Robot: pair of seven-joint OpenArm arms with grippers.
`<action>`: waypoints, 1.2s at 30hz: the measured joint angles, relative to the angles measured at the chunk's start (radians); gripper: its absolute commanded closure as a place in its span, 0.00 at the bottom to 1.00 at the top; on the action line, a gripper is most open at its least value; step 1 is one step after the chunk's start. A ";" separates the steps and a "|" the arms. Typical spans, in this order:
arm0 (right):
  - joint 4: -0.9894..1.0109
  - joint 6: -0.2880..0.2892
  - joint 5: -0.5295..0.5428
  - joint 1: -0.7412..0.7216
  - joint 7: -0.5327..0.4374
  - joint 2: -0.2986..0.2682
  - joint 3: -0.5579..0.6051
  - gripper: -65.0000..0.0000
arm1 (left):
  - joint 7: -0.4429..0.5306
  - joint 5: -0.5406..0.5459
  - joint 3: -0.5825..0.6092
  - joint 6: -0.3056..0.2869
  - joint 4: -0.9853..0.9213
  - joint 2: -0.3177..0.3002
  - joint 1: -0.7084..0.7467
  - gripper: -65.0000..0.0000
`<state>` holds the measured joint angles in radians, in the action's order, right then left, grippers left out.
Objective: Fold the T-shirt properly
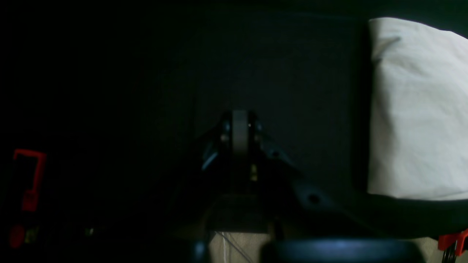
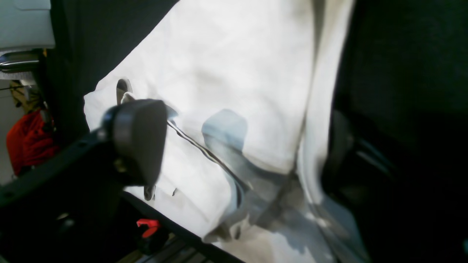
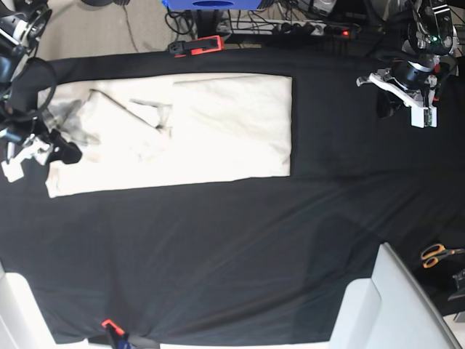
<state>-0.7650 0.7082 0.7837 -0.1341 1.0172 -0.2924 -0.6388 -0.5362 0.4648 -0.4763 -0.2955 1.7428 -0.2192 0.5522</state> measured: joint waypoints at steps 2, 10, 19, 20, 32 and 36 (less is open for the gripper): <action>0.004 0.000 -0.005 0.000 0.001 0.005 0.002 0.31 | 0.000 0.000 0.000 0.000 0.000 0.000 0.000 1.00; 0.008 0.000 -0.010 0.002 0.010 0.007 0.002 0.45 | 0.000 0.000 0.000 0.000 0.000 0.000 0.000 1.00; 0.012 0.000 -0.011 0.006 0.014 0.001 0.046 0.51 | 0.000 0.000 0.000 0.000 0.000 0.000 0.000 1.00; 0.012 0.000 -0.010 0.005 0.014 -0.002 0.066 0.52 | 0.000 0.000 0.000 0.000 0.000 0.000 0.000 1.00; 0.017 -0.011 -0.032 0.001 0.023 0.009 0.098 0.97 | 0.000 0.000 0.000 0.000 0.000 0.000 0.000 1.00; 0.021 -0.012 -0.053 -0.021 0.007 -0.023 0.151 0.99 | 0.000 0.000 0.000 0.000 0.000 0.000 0.000 1.00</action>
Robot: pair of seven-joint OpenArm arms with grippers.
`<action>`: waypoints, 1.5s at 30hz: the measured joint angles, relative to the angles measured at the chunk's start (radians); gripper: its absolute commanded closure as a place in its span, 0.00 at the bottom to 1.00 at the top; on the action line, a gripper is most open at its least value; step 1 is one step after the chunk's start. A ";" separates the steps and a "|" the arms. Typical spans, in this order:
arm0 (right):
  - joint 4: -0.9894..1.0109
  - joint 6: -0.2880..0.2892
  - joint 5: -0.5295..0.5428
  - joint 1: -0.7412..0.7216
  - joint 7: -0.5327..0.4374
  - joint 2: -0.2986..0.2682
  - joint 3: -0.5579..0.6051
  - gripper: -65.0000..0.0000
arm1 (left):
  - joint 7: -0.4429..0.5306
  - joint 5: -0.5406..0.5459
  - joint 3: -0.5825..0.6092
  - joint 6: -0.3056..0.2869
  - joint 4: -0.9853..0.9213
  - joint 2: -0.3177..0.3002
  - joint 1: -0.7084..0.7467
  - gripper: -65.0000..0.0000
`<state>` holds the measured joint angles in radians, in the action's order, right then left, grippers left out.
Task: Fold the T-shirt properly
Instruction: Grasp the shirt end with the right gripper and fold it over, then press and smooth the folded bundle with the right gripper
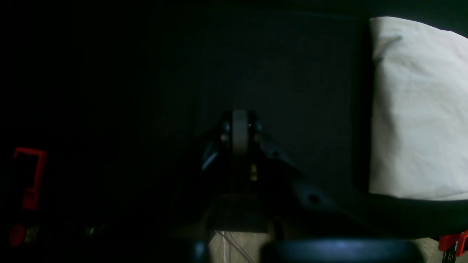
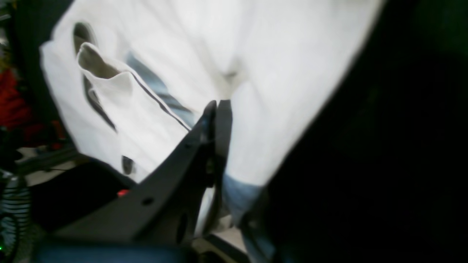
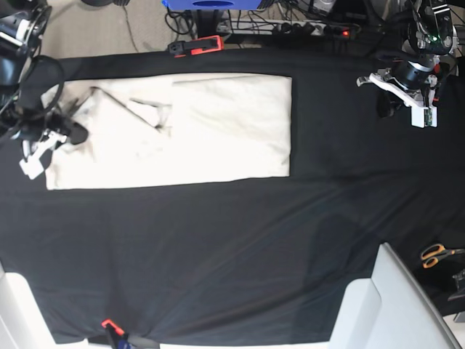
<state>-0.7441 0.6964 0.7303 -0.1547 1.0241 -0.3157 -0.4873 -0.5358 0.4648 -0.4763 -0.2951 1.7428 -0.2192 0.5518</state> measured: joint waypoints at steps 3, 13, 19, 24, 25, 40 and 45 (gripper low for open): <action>0.004 0.000 -0.006 -0.014 -0.068 -0.043 0.039 0.99 | 0.000 0.000 0.000 0.000 0.000 0.000 0.000 1.00; 0.079 -0.191 -0.004 -0.089 -0.299 -0.208 0.223 0.99 | 0.000 0.000 0.000 0.000 0.000 0.000 0.003 1.00; -0.109 -0.359 -0.006 -0.001 -0.353 -0.159 0.407 0.99 | 0.000 0.001 0.001 0.000 0.000 0.002 0.003 1.00; -0.425 -0.659 -0.034 0.173 -0.484 -0.120 0.554 0.99 | 0.000 0.000 -0.001 0.000 0.000 -0.003 0.002 1.00; -0.475 -0.700 -0.069 0.193 -0.491 -0.123 0.591 0.99 | 0.000 0.000 0.000 0.000 0.000 -0.001 0.002 1.00; -0.770 -0.863 -0.710 0.252 -0.381 0.042 0.800 0.99 | 0.000 0.000 0.000 0.000 0.000 0.000 0.000 1.00; -0.891 -0.863 -0.951 0.257 -0.254 0.121 0.800 0.99 | 0.000 0.000 0.000 0.000 0.000 0.000 0.000 1.00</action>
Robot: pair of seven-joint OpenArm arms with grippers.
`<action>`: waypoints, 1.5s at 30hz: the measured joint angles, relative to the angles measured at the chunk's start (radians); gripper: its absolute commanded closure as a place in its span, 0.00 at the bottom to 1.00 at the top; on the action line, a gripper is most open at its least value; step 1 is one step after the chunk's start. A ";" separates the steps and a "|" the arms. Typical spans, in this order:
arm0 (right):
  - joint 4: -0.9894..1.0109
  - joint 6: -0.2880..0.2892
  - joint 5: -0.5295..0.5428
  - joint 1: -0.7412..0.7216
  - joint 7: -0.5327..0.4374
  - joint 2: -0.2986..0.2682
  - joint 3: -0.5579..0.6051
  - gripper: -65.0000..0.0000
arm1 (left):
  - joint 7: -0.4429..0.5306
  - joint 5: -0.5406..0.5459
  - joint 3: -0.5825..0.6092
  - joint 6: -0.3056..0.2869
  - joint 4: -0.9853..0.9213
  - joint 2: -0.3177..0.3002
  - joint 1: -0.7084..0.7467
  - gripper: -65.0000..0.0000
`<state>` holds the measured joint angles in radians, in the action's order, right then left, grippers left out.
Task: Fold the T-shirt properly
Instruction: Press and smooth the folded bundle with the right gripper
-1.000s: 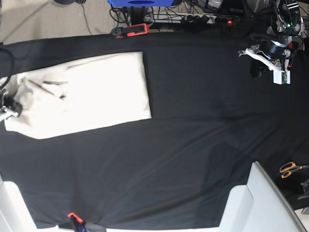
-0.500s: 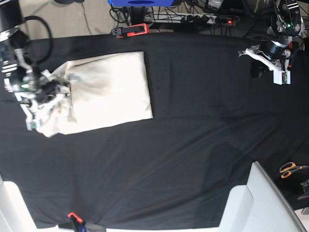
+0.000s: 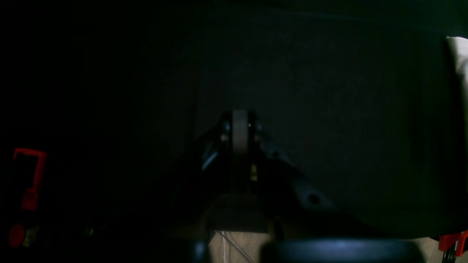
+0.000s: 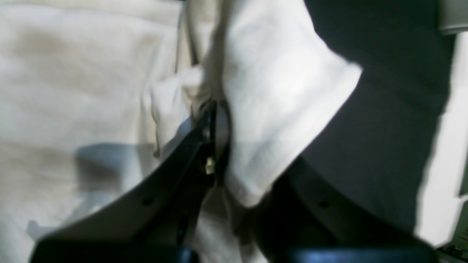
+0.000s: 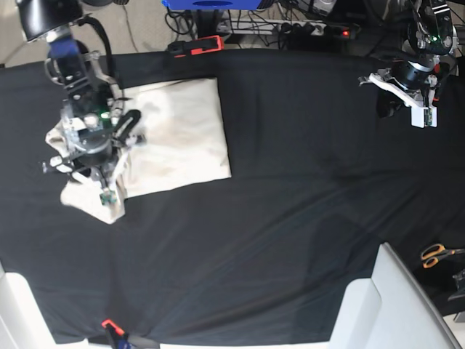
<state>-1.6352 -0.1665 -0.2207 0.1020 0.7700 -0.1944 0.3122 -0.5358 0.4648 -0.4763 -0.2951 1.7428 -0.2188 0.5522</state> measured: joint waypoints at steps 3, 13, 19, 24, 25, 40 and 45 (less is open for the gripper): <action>-0.059 0.002 -0.012 0.016 0.065 0.036 0.001 0.99 | 0.000 0.000 0.000 0.000 0.000 -0.001 0.000 1.00; -0.129 0.002 -0.013 0.090 0.150 0.142 0.053 0.99 | 0.000 0.000 0.000 0.000 0.000 0.000 0.000 1.00; -0.090 0.002 -0.012 0.069 0.146 0.148 0.109 0.99 | 0.000 0.000 0.000 0.000 0.000 -0.001 0.000 1.00; -0.077 -0.002 -0.019 0.069 0.151 0.160 0.144 1.00 | 0.000 0.000 0.000 0.000 0.000 -0.001 0.000 1.00; -0.077 -0.002 -0.018 0.068 0.150 0.167 0.156 1.00 | 0.000 0.000 0.000 0.000 0.000 -0.001 0.000 1.00; -0.074 -0.002 -0.016 0.070 0.147 0.179 0.194 1.00 | 0.000 0.000 0.000 0.000 0.000 -0.001 0.000 1.00; -0.074 -0.002 -0.015 0.071 0.143 0.197 0.196 1.00 | 0.000 0.000 0.002 0.000 0.000 -0.001 0.000 1.00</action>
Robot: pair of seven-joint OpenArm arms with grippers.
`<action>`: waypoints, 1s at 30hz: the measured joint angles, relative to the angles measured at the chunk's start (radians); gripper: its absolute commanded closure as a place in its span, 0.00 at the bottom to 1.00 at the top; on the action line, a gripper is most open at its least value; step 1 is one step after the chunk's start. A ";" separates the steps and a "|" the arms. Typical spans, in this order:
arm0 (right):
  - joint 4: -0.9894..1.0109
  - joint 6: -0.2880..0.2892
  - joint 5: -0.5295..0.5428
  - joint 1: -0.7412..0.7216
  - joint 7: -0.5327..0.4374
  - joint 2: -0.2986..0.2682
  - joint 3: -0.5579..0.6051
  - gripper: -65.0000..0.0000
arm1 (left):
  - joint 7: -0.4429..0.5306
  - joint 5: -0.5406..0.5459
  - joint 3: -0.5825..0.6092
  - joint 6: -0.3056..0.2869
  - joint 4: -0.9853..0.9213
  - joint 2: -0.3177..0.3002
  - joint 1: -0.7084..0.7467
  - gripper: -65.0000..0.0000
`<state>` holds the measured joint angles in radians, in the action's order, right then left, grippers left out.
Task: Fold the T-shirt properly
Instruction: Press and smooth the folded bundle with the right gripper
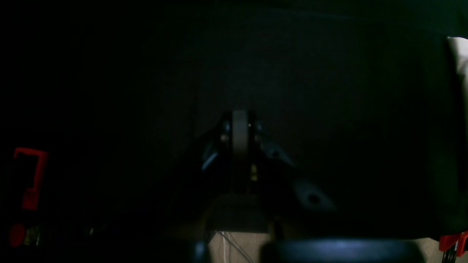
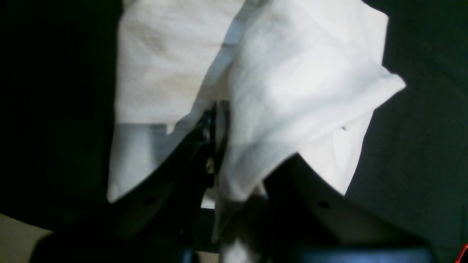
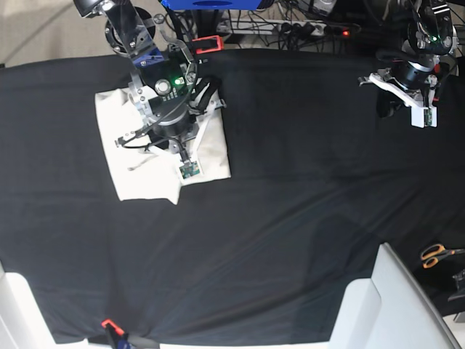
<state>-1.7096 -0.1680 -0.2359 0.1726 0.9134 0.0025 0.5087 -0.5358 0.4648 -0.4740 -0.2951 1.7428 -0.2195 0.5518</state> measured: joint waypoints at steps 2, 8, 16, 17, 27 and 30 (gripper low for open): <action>0.000 0.000 0.000 0.000 -0.001 -0.002 0.000 1.00 | 0.000 0.000 0.000 0.000 0.000 0.000 0.000 1.00; 0.000 0.000 0.000 0.000 0.000 -0.002 0.000 1.00 | 0.000 0.000 0.000 0.000 0.000 0.000 0.000 1.00; 0.002 0.003 0.000 0.004 -0.040 0.025 0.000 0.99 | 0.000 0.000 0.000 0.000 0.000 0.000 0.000 1.00; 0.002 0.003 0.000 0.005 -0.040 0.024 0.000 0.99 | 0.000 0.000 0.000 0.000 0.000 0.000 0.000 1.00; 0.064 0.003 0.000 0.005 -0.067 0.023 0.000 0.99 | 0.000 0.000 -0.002 0.000 0.000 -0.004 0.000 1.00; 0.064 0.002 -0.002 0.003 -0.067 0.022 0.009 0.99 | 0.000 0.000 -0.002 0.000 0.000 -0.005 0.000 1.00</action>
<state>-1.6451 -0.1658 -0.2375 0.1757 0.8467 0.0242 0.5179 -0.5358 0.4648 -0.4755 -0.2951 1.7428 -0.2241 0.5518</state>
